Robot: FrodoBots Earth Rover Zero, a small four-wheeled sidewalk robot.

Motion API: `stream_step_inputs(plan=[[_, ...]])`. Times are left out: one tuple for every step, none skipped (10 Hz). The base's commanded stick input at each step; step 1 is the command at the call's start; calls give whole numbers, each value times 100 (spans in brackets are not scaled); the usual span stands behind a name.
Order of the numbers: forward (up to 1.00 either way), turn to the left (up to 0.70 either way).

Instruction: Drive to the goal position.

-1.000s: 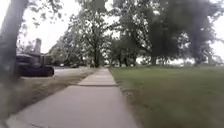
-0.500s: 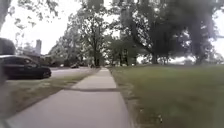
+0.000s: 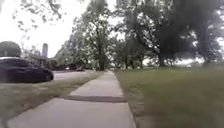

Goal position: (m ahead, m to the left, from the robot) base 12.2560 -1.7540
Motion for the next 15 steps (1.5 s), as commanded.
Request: stream_step_inputs(plan=[[100, 0], [100, 0], [100, 0], [100, 0], [100, 0], [100, 0], [100, 0], [100, 0], [100, 0], [100, 0], [100, 0], [100, 0], [100, 0], [100, 0], [100, 0]])
